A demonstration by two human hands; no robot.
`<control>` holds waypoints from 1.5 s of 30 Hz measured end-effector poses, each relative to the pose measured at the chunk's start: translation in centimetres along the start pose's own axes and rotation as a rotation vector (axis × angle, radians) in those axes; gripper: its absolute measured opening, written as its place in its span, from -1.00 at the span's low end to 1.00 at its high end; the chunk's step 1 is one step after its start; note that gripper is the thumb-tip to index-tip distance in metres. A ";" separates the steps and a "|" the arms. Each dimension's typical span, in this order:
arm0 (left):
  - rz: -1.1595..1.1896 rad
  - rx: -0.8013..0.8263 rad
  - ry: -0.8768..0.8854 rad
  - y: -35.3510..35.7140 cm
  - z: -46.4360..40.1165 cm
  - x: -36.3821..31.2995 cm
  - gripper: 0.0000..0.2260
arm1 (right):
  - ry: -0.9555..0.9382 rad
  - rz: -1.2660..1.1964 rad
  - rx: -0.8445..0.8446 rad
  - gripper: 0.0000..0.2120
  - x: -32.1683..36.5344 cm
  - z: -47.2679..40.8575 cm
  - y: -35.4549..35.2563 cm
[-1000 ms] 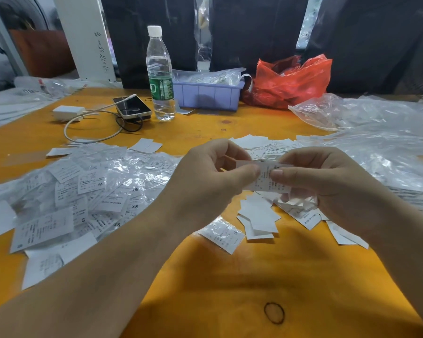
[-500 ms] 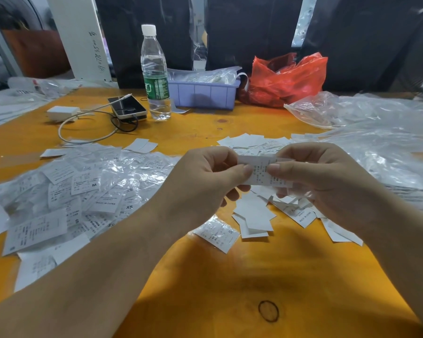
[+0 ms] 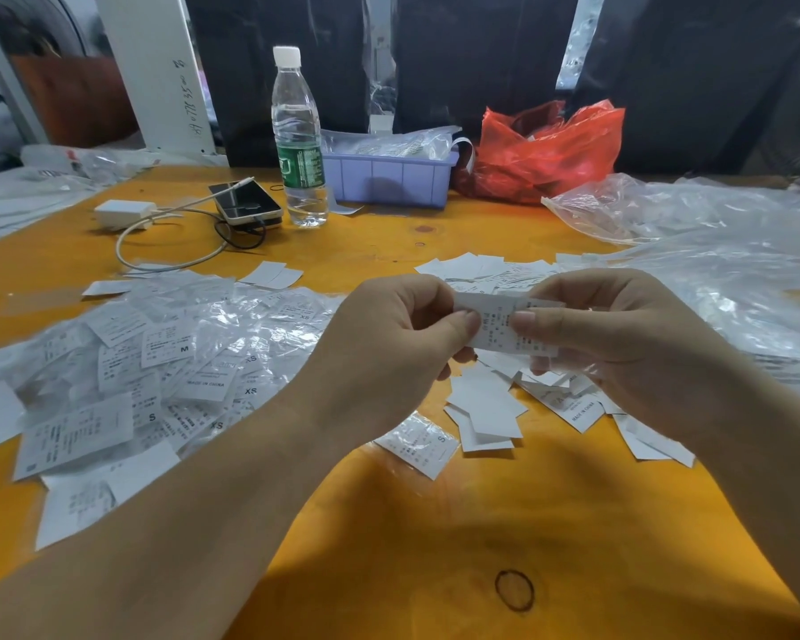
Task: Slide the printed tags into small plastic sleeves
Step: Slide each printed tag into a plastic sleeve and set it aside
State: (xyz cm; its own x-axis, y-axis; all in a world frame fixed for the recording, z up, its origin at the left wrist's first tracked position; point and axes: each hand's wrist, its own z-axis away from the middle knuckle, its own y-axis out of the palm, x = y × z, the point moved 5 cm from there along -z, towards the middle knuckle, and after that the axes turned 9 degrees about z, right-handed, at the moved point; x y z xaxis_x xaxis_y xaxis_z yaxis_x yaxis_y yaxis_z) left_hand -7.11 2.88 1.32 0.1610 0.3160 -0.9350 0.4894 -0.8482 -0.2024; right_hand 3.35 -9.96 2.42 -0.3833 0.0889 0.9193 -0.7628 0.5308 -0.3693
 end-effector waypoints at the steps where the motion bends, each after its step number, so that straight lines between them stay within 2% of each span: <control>1: -0.005 -0.006 0.006 0.0 0.0 -0.1 -0.90 | 0.001 0.002 -0.013 -0.80 -0.1 0.0 -0.1; 5: 0.031 -0.017 0.019 0.0 0.0 -0.3 -0.92 | 0.015 -0.031 -0.075 -0.55 -0.4 -0.2 -0.7; 7: 0.045 -0.022 0.025 0.0 0.1 -0.4 -0.92 | 0.014 -0.023 -0.064 -0.51 -0.2 -0.1 -0.6; 19: -0.044 0.013 0.056 0.3 0.3 -0.3 -0.89 | -0.024 0.134 0.003 -0.74 -0.4 -0.3 0.2; 28: -0.105 0.072 0.041 0.9 0.4 -0.1 -0.89 | -0.052 0.211 -0.004 -0.68 -0.7 -0.3 0.7; 32: -0.107 0.076 0.054 1.1 0.5 0.0 -0.90 | -0.048 0.171 0.017 -0.74 -0.8 -0.3 0.7; 35: -0.084 0.040 0.063 0.8 0.5 0.0 -0.97 | -0.060 0.126 -0.013 -0.68 -0.6 -0.2 0.5; 39: -0.070 -0.032 0.081 0.3 0.3 0.0 -0.88 | -0.054 0.058 -0.062 -0.69 -0.6 -0.3 0.0; 45: -0.099 -0.036 0.112 0.5 0.4 0.1 -0.92 | -0.010 -0.012 -0.096 -0.66 -0.8 -0.3 0.0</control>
State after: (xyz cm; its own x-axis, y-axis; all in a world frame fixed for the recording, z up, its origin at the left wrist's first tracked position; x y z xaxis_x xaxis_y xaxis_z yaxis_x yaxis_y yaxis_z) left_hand -7.22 2.29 1.03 0.2037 0.4445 -0.8723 0.5374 -0.7955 -0.2799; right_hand 3.85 -9.80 1.73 -0.3801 0.0741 0.9220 -0.7142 0.6098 -0.3435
